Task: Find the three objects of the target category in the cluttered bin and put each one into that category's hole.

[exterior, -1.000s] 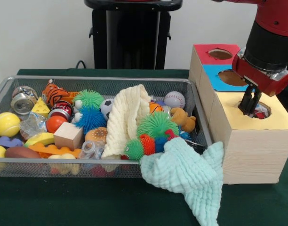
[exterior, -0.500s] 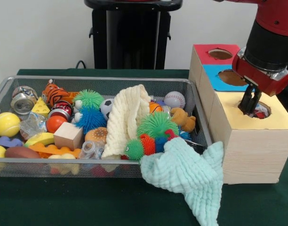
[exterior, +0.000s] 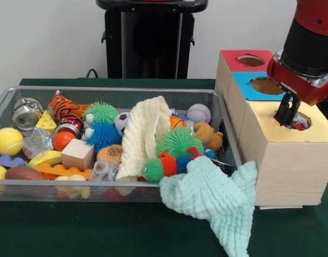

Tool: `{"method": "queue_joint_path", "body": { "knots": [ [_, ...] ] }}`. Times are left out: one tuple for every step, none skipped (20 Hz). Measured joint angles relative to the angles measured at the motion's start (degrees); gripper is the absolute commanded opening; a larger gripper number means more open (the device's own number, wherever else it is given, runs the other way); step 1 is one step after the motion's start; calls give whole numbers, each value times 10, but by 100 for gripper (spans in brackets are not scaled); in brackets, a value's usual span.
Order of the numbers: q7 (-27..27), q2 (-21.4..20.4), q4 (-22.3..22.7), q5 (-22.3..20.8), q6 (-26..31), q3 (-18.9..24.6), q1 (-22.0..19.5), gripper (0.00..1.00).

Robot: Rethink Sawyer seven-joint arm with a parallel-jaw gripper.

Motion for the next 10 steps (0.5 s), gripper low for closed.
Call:
{"method": "queue_joint_path", "body": {
  "knots": [
    [0,-2,0,0,5,0,0,0],
    [0,-4,1,0,7,0,0,0],
    [0,-6,2,0,9,0,0,0],
    [0,-8,3,0,12,0,1,0],
    [0,-10,4,0,14,0,1,0],
    [0,-12,5,0,18,0,1,0],
    [0,-15,5,0,23,0,2,0],
    [0,-16,6,0,25,0,2,0],
    [0,-17,6,-1,26,0,3,0],
    [0,-18,7,-1,26,0,3,0]
  ]
}}
